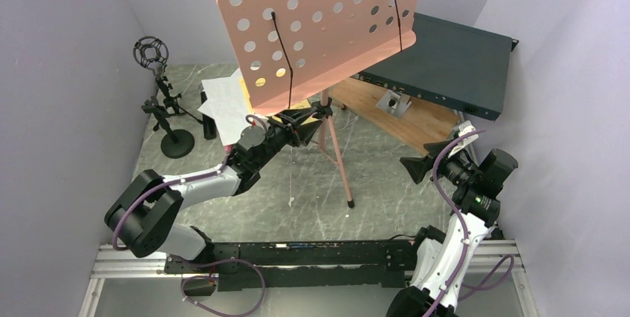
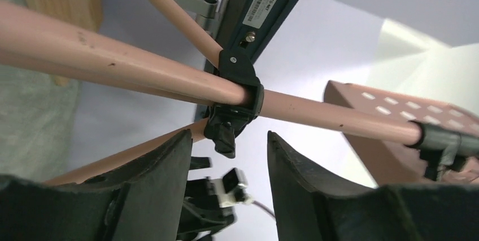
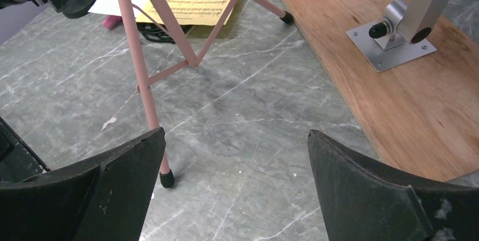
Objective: Pack up the instrument practice props
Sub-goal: Unscrew the knob on the music stand.
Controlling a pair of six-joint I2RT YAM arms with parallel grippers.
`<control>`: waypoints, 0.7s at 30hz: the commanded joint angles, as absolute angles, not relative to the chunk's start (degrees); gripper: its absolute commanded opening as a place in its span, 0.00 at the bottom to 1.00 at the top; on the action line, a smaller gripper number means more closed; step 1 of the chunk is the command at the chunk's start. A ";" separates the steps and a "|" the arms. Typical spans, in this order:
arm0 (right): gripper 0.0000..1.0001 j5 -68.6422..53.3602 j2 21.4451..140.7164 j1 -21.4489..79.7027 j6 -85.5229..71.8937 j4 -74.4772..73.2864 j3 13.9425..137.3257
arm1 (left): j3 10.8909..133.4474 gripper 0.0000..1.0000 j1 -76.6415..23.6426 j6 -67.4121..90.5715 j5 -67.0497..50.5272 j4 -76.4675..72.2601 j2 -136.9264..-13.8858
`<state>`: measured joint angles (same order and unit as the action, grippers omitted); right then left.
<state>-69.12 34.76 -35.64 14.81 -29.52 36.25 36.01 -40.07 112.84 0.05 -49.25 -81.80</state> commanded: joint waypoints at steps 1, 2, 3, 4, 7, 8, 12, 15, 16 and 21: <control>1.00 -70.55 34.19 -35.33 16.28 -28.85 36.52 | 36.56 0.57 -39.06 102.65 -2.42 -48.13 -75.79; 0.99 -70.51 34.21 -35.33 16.26 -28.83 36.50 | 36.56 0.57 -38.84 99.80 -2.68 -44.73 -73.79; 1.00 -70.51 34.19 -35.26 16.26 -28.83 36.53 | 36.72 0.57 -38.64 96.56 -2.82 -40.68 -71.70; 1.00 -70.54 34.27 -35.25 16.33 -28.83 36.53 | 37.22 0.57 -38.59 92.95 -2.63 -35.96 -69.39; 0.99 -70.52 34.35 -35.27 16.35 -28.92 36.53 | 39.21 0.57 -38.57 80.20 -1.94 -20.42 -63.15; 1.00 -70.50 34.29 -35.25 16.35 -28.87 36.56 | 39.77 0.58 -38.58 75.33 -2.11 -17.67 -61.34; 1.00 -70.49 34.36 -35.27 16.26 -28.78 36.47 | 38.93 0.73 -38.53 54.16 -7.64 -14.54 -57.00; 0.99 -70.57 34.33 -35.24 16.17 -28.74 36.43 | 36.27 0.78 -38.58 38.25 -13.79 -15.51 -55.85; 1.00 -70.47 34.28 -35.24 16.17 -28.74 36.36 | 35.50 0.79 -38.55 32.53 -15.47 -16.26 -55.82; 1.00 -70.41 34.33 -35.24 16.06 -28.57 36.22 | 31.53 0.79 -38.67 10.25 -17.97 -24.49 -55.87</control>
